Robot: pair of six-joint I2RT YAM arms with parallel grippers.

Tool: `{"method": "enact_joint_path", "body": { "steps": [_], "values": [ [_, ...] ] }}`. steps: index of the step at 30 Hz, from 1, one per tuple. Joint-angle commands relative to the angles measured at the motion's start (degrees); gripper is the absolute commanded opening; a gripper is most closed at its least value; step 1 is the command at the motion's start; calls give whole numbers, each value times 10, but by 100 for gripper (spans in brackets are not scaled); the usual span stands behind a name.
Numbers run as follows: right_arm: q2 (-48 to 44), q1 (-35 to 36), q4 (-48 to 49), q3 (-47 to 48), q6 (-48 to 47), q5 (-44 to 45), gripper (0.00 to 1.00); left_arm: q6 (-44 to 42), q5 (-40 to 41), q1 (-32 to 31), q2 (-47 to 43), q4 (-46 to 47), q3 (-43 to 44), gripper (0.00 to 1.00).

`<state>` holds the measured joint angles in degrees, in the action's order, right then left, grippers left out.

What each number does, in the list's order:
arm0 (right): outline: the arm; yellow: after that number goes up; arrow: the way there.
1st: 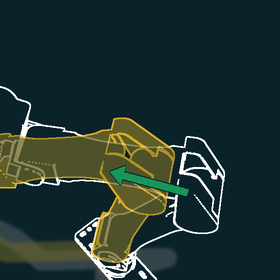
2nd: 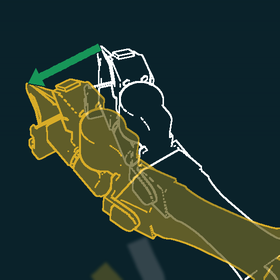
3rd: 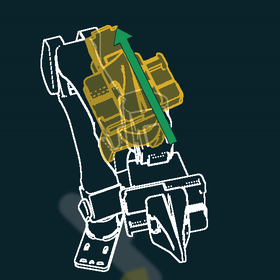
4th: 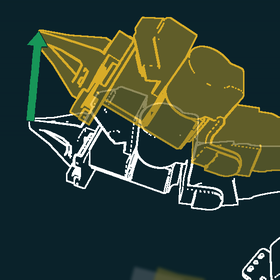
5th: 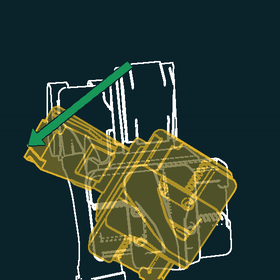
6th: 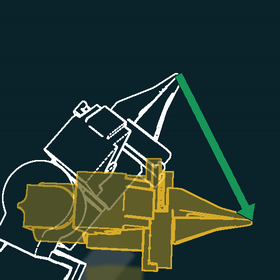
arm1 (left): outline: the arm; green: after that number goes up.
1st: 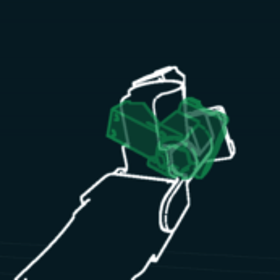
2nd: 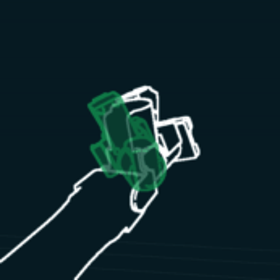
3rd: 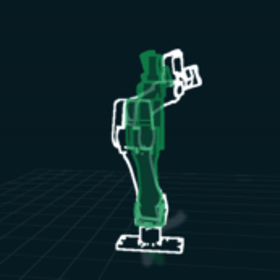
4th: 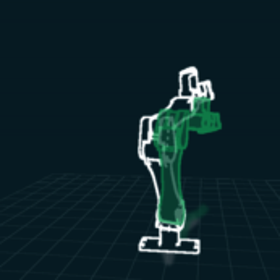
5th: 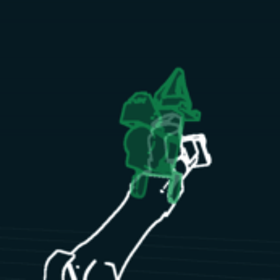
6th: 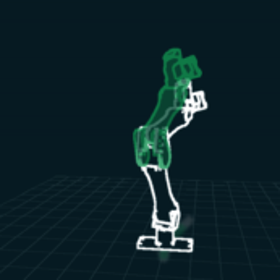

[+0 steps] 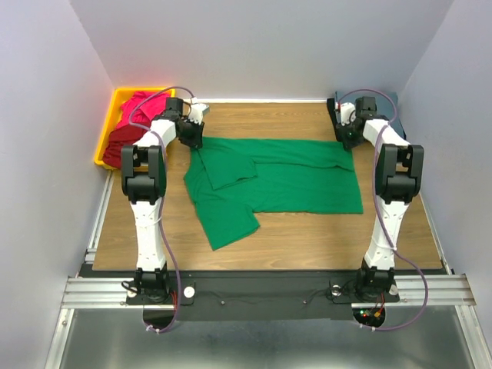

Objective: Fold and stack the t-shirts
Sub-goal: Fold the tshirt

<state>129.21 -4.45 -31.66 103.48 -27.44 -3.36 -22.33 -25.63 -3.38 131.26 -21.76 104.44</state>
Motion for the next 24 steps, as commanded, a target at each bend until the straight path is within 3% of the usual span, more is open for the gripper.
{"method": "enact_joint_path", "body": {
  "steps": [1,2,3,6,7,8,10,13,19,24],
  "values": [
    [4,0,5,5,8,5,33,-18,-29,5,-4,-53,54,34],
    [-15,1,-4,-2,6,-2,36,-22,-38,4,-14,-58,58,38],
    [-52,1,-11,-10,3,-23,46,-28,-46,3,-28,-61,59,43],
    [-126,1,-41,-54,-19,-59,63,-45,-82,4,-106,-73,38,48],
    [-180,1,-58,-84,-37,-67,67,-61,-99,4,-149,-86,15,50],
    [-205,1,-64,-100,-47,-72,78,-74,-105,4,-172,-94,0,51],
    [-281,1,-80,-139,-84,-83,84,-97,-119,4,-240,-116,-61,53],
    [-359,1,-119,-209,-133,-89,83,-158,-118,4,-326,-135,-169,55],
    [-453,1,-185,-350,-211,-101,57,-267,-117,2,-439,-165,-358,56],
    [-496,5,-180,-445,-259,-93,50,-306,-79,-12,-494,-136,-453,56]
  ]
}}
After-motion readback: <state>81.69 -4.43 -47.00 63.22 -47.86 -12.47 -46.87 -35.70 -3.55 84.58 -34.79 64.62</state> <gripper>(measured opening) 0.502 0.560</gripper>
